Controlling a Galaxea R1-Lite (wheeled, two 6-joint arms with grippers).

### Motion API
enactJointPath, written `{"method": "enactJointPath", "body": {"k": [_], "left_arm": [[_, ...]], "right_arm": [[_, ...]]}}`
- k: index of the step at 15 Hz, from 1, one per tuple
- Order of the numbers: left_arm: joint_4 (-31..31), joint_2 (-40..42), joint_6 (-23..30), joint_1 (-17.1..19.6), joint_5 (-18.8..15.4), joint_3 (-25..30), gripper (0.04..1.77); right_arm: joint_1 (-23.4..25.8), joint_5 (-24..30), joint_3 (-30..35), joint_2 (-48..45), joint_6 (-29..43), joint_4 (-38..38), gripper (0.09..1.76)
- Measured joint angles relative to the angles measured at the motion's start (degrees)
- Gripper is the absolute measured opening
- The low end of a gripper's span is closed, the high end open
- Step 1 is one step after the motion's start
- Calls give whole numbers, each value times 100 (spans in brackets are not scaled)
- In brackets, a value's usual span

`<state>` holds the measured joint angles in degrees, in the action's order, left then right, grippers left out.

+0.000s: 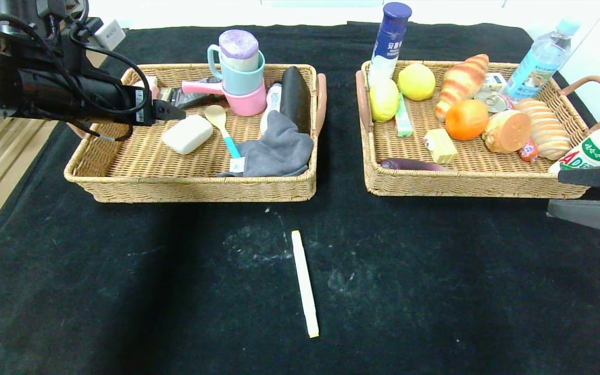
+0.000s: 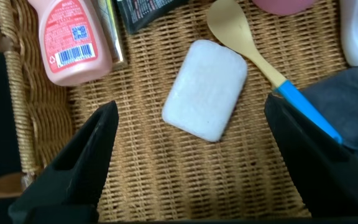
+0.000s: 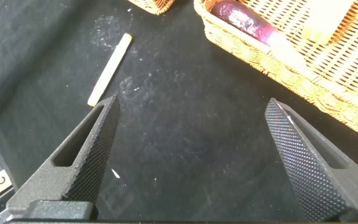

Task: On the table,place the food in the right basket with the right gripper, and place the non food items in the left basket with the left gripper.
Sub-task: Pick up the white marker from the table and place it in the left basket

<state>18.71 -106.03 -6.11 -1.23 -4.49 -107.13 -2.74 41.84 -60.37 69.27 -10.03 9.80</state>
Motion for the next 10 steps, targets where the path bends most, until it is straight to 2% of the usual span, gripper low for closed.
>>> {"method": "enactJointPath", "body": {"k": [3,10], "left_arm": [[416,228,179,-308,304,-30,170],[1064,750,985,-1398,1146,16,171]], "right_arm": [[-4,0,0,7,0,0,171],[-4,0,-7,7,9,-2,171]]}}
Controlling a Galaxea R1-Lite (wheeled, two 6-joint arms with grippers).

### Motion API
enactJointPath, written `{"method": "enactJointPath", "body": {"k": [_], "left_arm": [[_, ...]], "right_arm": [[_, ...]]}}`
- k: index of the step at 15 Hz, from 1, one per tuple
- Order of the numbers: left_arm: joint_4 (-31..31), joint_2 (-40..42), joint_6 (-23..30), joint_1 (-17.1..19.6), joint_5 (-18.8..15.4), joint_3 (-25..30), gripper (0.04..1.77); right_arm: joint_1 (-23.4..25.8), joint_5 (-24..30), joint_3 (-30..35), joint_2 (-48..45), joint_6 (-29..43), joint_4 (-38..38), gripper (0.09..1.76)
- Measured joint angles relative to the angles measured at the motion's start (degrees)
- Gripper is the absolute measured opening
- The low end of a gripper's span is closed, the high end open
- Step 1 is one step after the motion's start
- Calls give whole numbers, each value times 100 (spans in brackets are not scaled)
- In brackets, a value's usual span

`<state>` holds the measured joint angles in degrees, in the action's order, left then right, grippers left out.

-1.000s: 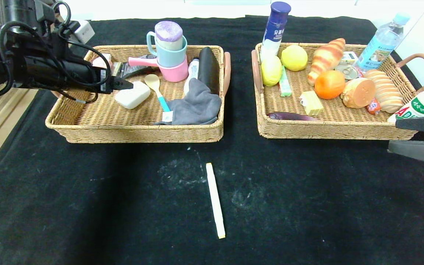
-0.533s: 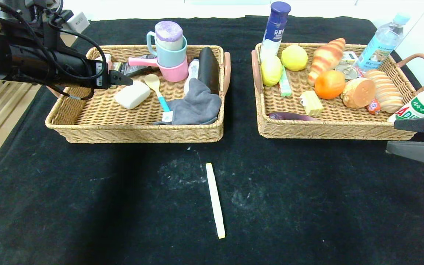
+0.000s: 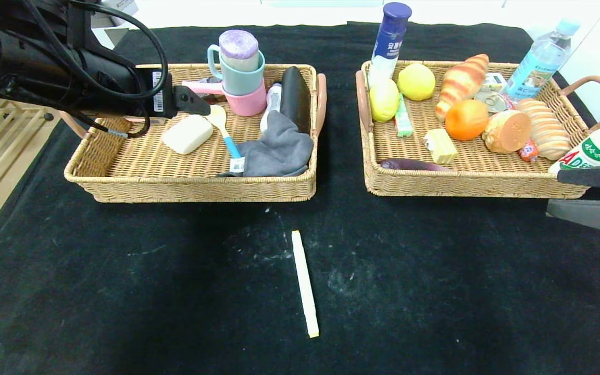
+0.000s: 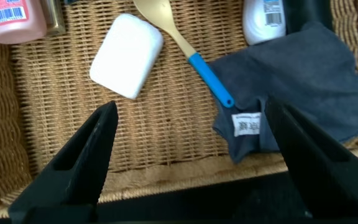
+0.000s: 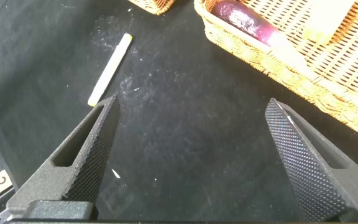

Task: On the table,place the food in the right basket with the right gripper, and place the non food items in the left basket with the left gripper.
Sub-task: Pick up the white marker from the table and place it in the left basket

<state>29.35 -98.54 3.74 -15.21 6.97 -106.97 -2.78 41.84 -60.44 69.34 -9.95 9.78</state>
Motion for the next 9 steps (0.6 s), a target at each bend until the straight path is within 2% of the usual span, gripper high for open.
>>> {"method": "enactJointPath", "body": {"k": [2,6,9], "left_arm": [[219,101,162,-247,132,9,171],[672,207,863,-777,416,52,171],[794,221,1232,-1130,606,204,171]], "right_arm": [[0,-6,-2,0,0,2,171],[0,-9,-4,0,2,2,171],[0,-6,-4,12,0,2,171]]}}
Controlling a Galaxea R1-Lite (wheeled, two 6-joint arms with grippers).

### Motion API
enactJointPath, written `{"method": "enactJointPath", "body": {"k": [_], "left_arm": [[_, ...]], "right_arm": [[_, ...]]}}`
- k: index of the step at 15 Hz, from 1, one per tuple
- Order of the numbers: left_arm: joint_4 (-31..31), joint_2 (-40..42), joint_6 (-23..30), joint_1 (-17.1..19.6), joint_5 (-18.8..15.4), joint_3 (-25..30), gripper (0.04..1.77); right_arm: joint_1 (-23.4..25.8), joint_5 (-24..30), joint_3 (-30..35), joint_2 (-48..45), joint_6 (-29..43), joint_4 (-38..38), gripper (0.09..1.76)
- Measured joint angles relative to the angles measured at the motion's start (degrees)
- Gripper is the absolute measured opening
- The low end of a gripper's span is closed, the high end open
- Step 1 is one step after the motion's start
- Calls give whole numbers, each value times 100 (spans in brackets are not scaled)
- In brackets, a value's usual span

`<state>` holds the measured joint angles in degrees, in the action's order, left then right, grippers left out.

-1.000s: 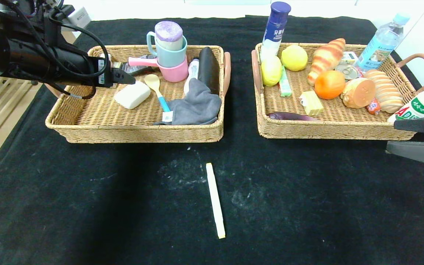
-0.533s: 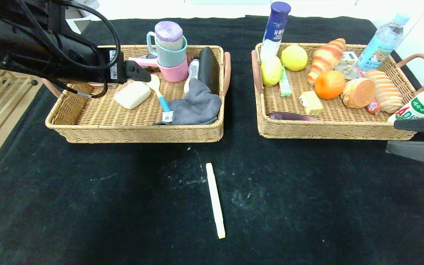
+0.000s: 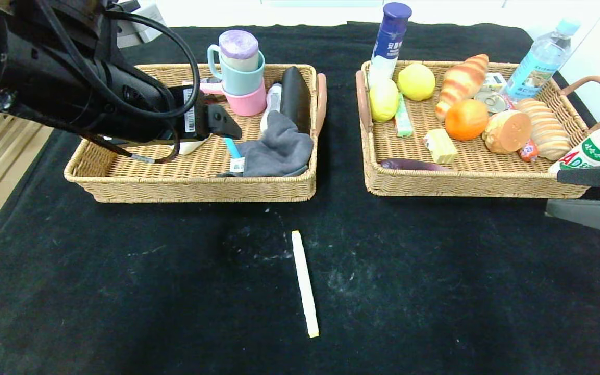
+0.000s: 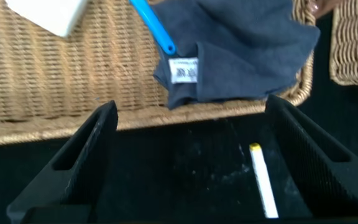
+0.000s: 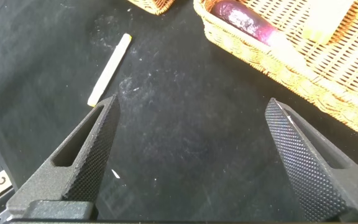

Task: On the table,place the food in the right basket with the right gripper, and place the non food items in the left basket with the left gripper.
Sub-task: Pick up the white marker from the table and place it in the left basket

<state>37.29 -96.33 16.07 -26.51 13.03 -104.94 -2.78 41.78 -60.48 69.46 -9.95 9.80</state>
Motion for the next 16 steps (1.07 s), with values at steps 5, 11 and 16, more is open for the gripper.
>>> {"method": "enactJointPath", "body": {"k": [5,11,16], "left_arm": [[319,30,416,-479,138,260,172],[942,-107,1251,-1218,273,293,172],[1370,-479,1736,-1585,289,245,172]], "right_arm": [[0,-2,0,24,2,-2,171],[0,-2,0,27,0,0,171],[11,-2,-7,20,2,0,171]]}}
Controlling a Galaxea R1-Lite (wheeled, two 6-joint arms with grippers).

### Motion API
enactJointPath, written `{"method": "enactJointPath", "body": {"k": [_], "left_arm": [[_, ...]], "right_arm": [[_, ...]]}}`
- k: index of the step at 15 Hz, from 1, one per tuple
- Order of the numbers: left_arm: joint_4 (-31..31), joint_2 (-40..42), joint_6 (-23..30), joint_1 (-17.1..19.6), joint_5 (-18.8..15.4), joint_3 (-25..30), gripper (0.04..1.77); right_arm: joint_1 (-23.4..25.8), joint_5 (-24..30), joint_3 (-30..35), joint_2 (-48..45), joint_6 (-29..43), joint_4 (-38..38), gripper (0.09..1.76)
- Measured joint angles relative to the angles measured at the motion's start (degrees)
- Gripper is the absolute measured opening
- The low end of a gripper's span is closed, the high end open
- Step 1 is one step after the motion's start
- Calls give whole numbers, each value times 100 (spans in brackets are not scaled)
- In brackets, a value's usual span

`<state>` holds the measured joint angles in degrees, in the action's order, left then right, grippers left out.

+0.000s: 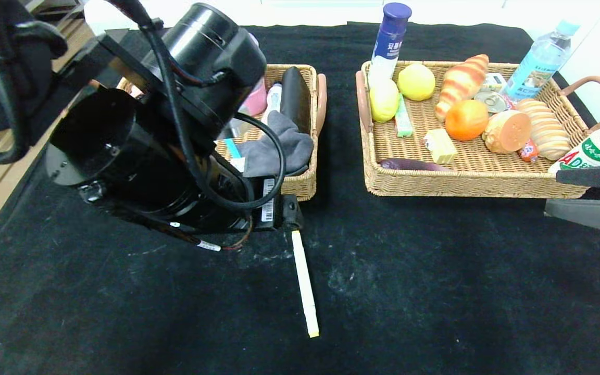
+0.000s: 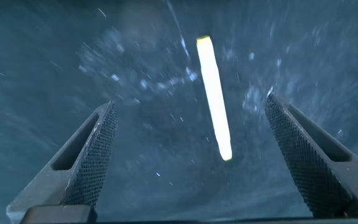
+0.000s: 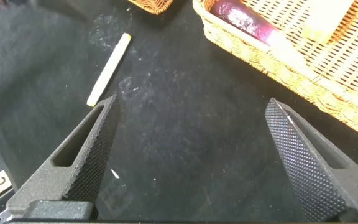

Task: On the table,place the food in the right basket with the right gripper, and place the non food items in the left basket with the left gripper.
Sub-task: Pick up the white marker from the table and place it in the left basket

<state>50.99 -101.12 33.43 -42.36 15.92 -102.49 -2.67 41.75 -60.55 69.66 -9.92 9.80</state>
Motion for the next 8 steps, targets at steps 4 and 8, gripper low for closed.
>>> {"method": "enactJointPath", "body": {"k": [4,8], "left_arm": [[40,-329,194,-140,-2,-11,172],[46,-610,304,-215,-2,-24,172]], "right_arm": [[13,0,-2,2,-2,0,171],[17,2,-6,2,0,0,171]]}}
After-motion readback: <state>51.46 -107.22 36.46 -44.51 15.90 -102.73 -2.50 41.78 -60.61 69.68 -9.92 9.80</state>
